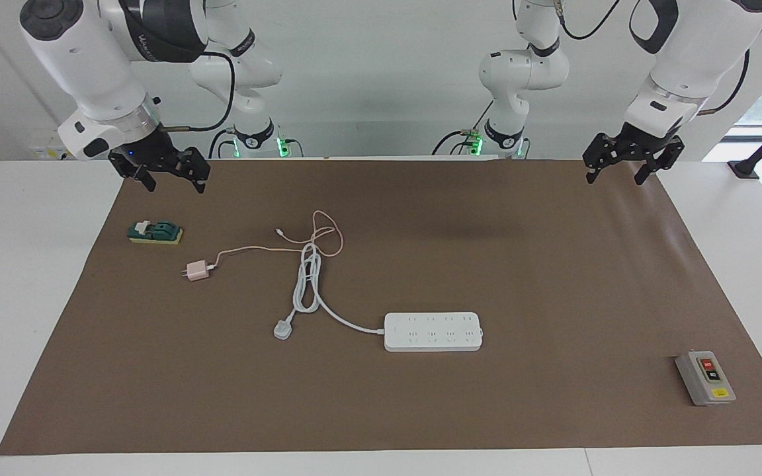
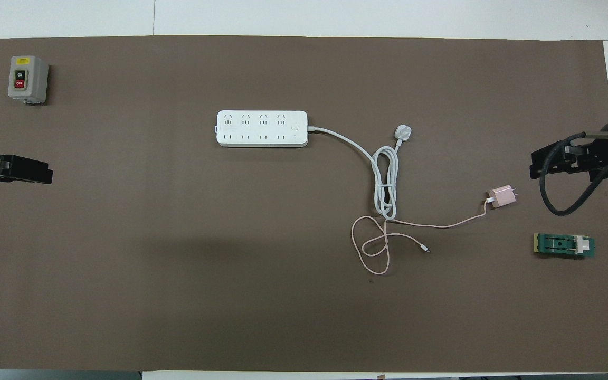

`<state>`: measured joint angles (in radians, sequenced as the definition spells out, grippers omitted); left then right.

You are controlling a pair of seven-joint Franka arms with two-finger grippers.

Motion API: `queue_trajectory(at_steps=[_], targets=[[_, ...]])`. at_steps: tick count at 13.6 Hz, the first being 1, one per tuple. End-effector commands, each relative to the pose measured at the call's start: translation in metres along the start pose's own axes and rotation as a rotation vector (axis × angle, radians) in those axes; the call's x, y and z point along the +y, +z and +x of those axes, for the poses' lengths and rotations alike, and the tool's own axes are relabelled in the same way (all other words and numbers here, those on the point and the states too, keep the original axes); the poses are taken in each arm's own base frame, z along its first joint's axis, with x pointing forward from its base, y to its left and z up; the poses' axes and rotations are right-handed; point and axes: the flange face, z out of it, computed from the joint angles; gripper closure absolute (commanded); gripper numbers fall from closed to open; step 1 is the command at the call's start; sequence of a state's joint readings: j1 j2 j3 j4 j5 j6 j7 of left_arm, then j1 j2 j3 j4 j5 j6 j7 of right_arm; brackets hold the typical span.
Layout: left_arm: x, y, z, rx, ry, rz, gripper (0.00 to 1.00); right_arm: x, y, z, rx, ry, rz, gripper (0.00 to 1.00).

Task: Plug charger into power strip
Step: 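Move the left gripper toward the end of the white power strip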

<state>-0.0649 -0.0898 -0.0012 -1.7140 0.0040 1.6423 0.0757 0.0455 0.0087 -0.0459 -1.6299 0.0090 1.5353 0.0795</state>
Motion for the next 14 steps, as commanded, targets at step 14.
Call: queue_trajectory(at_steps=[14], targets=[[0.009, 0.015, 0.001, 0.014, -0.004, -0.080, 0.00, 0.027, 0.008, -0.001, 0.004, 0.038, -0.001, 0.00]])
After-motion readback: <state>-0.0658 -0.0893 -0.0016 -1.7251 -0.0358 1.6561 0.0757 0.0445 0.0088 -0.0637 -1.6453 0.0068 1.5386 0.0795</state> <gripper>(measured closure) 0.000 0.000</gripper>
